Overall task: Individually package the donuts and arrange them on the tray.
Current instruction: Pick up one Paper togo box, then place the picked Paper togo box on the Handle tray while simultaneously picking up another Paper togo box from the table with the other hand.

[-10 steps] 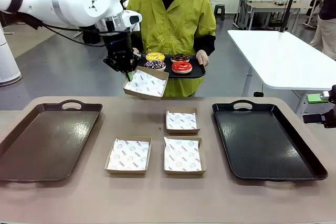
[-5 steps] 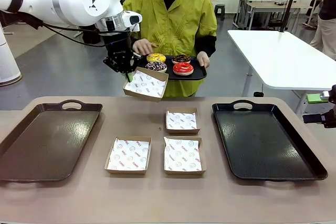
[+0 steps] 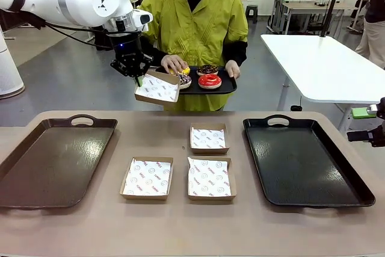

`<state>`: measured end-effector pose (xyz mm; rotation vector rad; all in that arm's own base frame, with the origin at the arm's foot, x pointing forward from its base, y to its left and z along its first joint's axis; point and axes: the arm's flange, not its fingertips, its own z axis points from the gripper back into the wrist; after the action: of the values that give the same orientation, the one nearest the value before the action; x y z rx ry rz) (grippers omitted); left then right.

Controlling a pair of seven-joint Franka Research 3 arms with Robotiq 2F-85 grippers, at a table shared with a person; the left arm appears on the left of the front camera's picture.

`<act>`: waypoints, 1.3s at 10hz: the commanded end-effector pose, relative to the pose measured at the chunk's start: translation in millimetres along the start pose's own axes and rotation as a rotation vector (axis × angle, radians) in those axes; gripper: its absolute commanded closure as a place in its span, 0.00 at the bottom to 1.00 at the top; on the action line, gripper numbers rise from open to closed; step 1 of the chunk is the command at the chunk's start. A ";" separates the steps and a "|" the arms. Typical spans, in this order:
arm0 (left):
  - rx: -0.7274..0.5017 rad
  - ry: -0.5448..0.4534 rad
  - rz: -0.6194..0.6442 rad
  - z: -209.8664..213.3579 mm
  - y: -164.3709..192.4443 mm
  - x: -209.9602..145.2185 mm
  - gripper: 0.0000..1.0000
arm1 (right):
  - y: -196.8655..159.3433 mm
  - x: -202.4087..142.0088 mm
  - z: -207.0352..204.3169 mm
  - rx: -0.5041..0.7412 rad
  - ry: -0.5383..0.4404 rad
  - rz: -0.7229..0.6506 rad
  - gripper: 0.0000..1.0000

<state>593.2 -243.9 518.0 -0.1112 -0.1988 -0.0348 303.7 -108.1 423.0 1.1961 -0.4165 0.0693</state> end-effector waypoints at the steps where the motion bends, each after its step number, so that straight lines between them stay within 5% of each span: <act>1: 0.011 0.000 0.029 3.3 -9.6 13.6 0.99 | -0.1 0.1 -0.2 0.004 0.001 0.002 0.00; 13: -0.003 -0.006 0.014 -0.6 2.4 9.9 0.99 | -0.1 0.1 -0.2 0.004 0.001 0.002 0.00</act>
<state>605.7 -244.8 519.6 -0.1167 -0.2002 -0.0189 303.6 -108.2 423.0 1.1961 -0.4166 0.0691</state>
